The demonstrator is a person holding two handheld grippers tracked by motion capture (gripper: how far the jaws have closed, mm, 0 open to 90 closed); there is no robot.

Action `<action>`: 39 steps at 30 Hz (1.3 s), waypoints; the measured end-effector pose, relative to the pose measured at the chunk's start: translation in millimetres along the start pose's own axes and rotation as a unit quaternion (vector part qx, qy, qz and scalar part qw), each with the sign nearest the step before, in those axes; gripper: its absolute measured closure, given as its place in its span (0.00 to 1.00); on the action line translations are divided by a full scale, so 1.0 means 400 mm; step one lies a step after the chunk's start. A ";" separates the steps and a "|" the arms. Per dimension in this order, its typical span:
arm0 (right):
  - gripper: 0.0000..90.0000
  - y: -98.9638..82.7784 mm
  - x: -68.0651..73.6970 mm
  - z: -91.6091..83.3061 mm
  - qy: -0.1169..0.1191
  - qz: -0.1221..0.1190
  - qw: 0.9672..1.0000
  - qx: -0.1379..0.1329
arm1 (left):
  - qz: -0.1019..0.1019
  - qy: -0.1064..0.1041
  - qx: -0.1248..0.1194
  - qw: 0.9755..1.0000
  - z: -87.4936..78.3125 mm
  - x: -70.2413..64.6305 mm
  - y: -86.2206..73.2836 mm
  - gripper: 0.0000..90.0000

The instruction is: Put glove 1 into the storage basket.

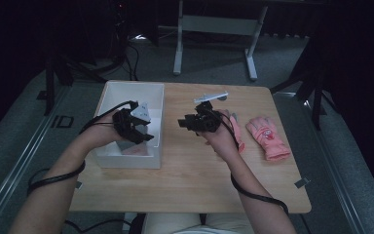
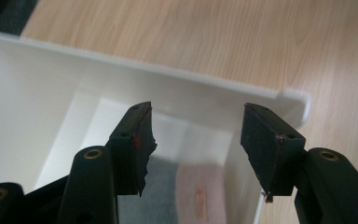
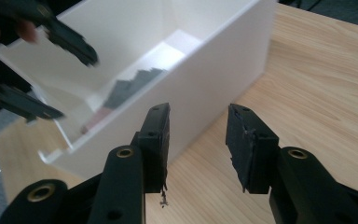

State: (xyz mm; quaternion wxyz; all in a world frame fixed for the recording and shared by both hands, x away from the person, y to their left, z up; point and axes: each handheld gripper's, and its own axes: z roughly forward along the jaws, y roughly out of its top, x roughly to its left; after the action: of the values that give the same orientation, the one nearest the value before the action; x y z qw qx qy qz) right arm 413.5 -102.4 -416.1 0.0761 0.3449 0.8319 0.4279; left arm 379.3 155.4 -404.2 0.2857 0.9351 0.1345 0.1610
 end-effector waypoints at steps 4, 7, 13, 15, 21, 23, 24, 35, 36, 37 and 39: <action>0.67 -0.025 -0.023 -0.022 -0.007 -0.004 1.000 -0.001 | -0.002 -0.009 -0.012 1.000 0.006 -0.015 0.037 0.48; 0.67 -0.041 -0.041 -0.041 -0.013 -0.002 1.000 -0.003 | -0.004 -0.009 -0.014 1.000 0.011 -0.024 0.056 0.50; 0.67 -0.064 -0.073 -0.071 -0.025 0.001 1.000 -0.007 | -0.009 -0.004 -0.018 1.000 0.035 -0.050 0.108 0.51; 0.67 -0.073 -0.087 -0.083 -0.028 0.005 1.000 -0.010 | -0.006 -0.002 -0.017 1.000 0.045 -0.061 0.123 0.50; 0.67 -0.105 -0.130 -0.117 -0.045 0.016 0.999 -0.012 | 0.002 -0.014 -0.021 1.000 0.073 -0.098 0.155 0.37; 0.67 -0.115 -0.142 -0.125 -0.050 0.019 0.999 -0.010 | 0.004 -0.018 -0.020 1.000 0.084 -0.117 0.164 0.32; 0.67 -0.119 -0.147 -0.129 -0.053 0.018 0.998 -0.010 | 0.005 -0.022 -0.018 1.000 0.088 -0.125 0.169 0.28; 0.71 -0.151 -0.212 -0.176 -0.097 0.022 0.995 -0.006 | -0.005 -0.063 -0.044 0.997 0.152 -0.221 0.191 0.02; 0.71 -0.157 -0.224 -0.180 -0.104 0.022 0.994 -0.006 | -0.012 -0.063 -0.042 0.997 0.168 -0.235 0.188 0.02; 0.71 -0.164 -0.236 -0.184 -0.109 0.022 0.994 -0.003 | -0.017 -0.056 -0.040 0.997 0.176 -0.242 0.185 0.01; 0.71 -0.169 -0.247 -0.187 -0.114 0.019 0.993 -0.003 | -0.033 -0.059 -0.039 0.997 0.196 -0.252 0.178 0.01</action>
State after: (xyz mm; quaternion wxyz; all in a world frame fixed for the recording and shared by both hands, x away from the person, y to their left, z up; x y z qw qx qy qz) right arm 421.5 -241.8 -437.9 0.1638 0.4068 0.8100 0.3893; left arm 328.5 25.4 -447.3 0.3344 0.9262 0.1420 0.1008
